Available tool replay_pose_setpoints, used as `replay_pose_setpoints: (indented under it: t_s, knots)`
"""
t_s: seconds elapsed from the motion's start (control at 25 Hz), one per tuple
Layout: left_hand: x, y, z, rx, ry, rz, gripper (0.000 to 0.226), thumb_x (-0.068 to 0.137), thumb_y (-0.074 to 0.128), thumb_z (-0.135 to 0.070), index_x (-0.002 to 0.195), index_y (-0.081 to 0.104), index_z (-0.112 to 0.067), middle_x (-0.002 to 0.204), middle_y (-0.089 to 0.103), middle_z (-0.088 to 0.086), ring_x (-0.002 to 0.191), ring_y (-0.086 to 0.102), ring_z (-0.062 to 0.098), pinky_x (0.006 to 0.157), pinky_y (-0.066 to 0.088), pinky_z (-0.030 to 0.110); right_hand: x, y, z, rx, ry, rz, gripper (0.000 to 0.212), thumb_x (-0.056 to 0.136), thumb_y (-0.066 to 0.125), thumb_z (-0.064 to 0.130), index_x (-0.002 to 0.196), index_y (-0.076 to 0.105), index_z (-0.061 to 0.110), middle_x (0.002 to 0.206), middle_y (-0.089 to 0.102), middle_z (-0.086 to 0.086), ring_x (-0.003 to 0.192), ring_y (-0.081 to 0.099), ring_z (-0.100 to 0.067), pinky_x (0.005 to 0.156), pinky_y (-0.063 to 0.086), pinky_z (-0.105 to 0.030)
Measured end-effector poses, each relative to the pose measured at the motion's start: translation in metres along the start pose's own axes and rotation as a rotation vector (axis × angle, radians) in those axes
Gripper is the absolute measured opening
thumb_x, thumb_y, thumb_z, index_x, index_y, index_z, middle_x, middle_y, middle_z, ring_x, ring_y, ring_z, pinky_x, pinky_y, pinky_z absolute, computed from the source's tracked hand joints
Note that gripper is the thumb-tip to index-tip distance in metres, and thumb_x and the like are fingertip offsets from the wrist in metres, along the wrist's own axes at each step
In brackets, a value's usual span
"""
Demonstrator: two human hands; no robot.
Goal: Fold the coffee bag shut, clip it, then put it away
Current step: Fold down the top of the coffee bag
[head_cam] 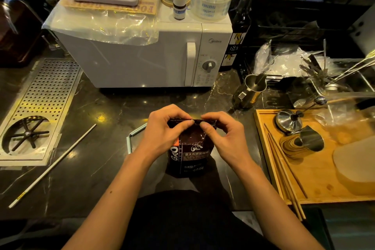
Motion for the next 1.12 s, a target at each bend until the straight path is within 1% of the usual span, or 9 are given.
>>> replay_pose_setpoints:
  t_s: [0.12, 0.32, 0.44, 0.52, 0.64, 0.72, 0.84, 0.92, 1.12]
  knots:
    - [-0.001, -0.001, 0.000, -0.002, 0.007, 0.009, 0.005, 0.080, 0.076, -0.011, 0.085, 0.075, -0.009, 0.083, 0.069, -0.001, 0.083, 0.065, 0.010, 0.076, 0.049, 0.018, 0.003, 0.006, 0.002, -0.052, -0.026, -0.029, 0.007, 0.086, 0.070, 0.010, 0.090, 0.072, 0.016, 0.086, 0.067, 0.012, 0.084, 0.064, -0.003, 0.077, 0.050, -0.020]
    - [-0.004, -0.005, 0.002, -0.015, -0.003, 0.000, 0.007, 0.077, 0.079, -0.013, 0.083, 0.076, -0.012, 0.082, 0.071, -0.002, 0.082, 0.066, 0.009, 0.074, 0.049, 0.016, 0.004, 0.014, 0.004, -0.175, -0.048, -0.072, 0.008, 0.085, 0.069, 0.005, 0.081, 0.068, 0.012, 0.076, 0.063, 0.010, 0.076, 0.058, 0.003, 0.072, 0.041, -0.010]
    - [-0.007, -0.011, 0.008, -0.030, -0.043, -0.050, 0.008, 0.076, 0.080, -0.014, 0.083, 0.077, -0.013, 0.083, 0.071, -0.002, 0.083, 0.067, 0.011, 0.075, 0.050, 0.017, 0.006, 0.011, 0.004, -0.177, -0.063, -0.084, 0.008, 0.084, 0.071, 0.007, 0.081, 0.070, 0.014, 0.076, 0.065, 0.012, 0.077, 0.060, 0.001, 0.074, 0.043, -0.011]
    - [-0.009, -0.014, 0.012, -0.043, -0.049, -0.058, 0.007, 0.078, 0.077, -0.010, 0.085, 0.077, -0.011, 0.084, 0.072, -0.001, 0.083, 0.067, 0.012, 0.076, 0.051, 0.018, 0.006, 0.009, 0.004, -0.148, -0.039, -0.111, 0.011, 0.082, 0.075, 0.010, 0.079, 0.071, 0.020, 0.075, 0.066, 0.016, 0.076, 0.063, -0.001, 0.073, 0.048, -0.015]
    - [-0.009, -0.015, 0.011, -0.040, -0.063, -0.033, 0.009, 0.080, 0.075, -0.009, 0.088, 0.077, -0.012, 0.086, 0.073, -0.002, 0.086, 0.067, 0.011, 0.077, 0.051, 0.018, 0.003, 0.005, -0.001, 0.030, 0.139, -0.212, 0.017, 0.074, 0.083, 0.012, 0.072, 0.069, 0.022, 0.068, 0.068, 0.008, 0.063, 0.062, -0.004, 0.062, 0.053, -0.022]
    - [-0.011, -0.015, 0.011, -0.077, -0.101, -0.047, 0.010, 0.079, 0.076, -0.009, 0.088, 0.078, -0.014, 0.085, 0.074, -0.004, 0.084, 0.069, 0.009, 0.076, 0.053, 0.018, 0.002, 0.004, -0.004, 0.079, 0.180, -0.203, 0.018, 0.076, 0.081, 0.010, 0.072, 0.068, 0.021, 0.066, 0.067, 0.005, 0.060, 0.060, -0.005, 0.058, 0.051, -0.020]
    - [-0.012, -0.017, 0.015, -0.171, -0.182, -0.069, 0.013, 0.079, 0.077, -0.010, 0.086, 0.077, -0.020, 0.082, 0.076, -0.005, 0.081, 0.071, 0.010, 0.074, 0.057, 0.022, 0.004, 0.004, -0.003, 0.082, 0.171, -0.127, 0.022, 0.083, 0.073, 0.004, 0.075, 0.068, 0.024, 0.068, 0.066, 0.007, 0.061, 0.061, 0.000, 0.059, 0.049, -0.014]
    - [-0.012, -0.018, 0.016, -0.193, -0.185, -0.029, 0.017, 0.082, 0.073, -0.008, 0.089, 0.076, -0.023, 0.086, 0.077, -0.007, 0.084, 0.072, 0.009, 0.075, 0.057, 0.022, 0.004, 0.003, -0.003, 0.072, 0.166, -0.113, 0.025, 0.086, 0.069, 0.002, 0.077, 0.068, 0.025, 0.071, 0.067, 0.007, 0.064, 0.062, 0.001, 0.060, 0.050, -0.013]
    - [-0.011, -0.019, 0.019, -0.202, -0.171, 0.070, 0.021, 0.090, 0.063, -0.006, 0.100, 0.074, -0.021, 0.098, 0.076, -0.005, 0.095, 0.071, 0.009, 0.081, 0.056, 0.023, 0.004, 0.004, -0.004, 0.086, 0.175, -0.138, 0.023, 0.089, 0.066, 0.001, 0.080, 0.068, 0.022, 0.073, 0.068, 0.009, 0.066, 0.064, 0.003, 0.062, 0.051, -0.012]
Point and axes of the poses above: each hand's wrist, its own x-axis towards the middle knuckle, its own y-axis out of the palm, z = x × y, the point moved 3 cm from there along x, towards the middle knuckle
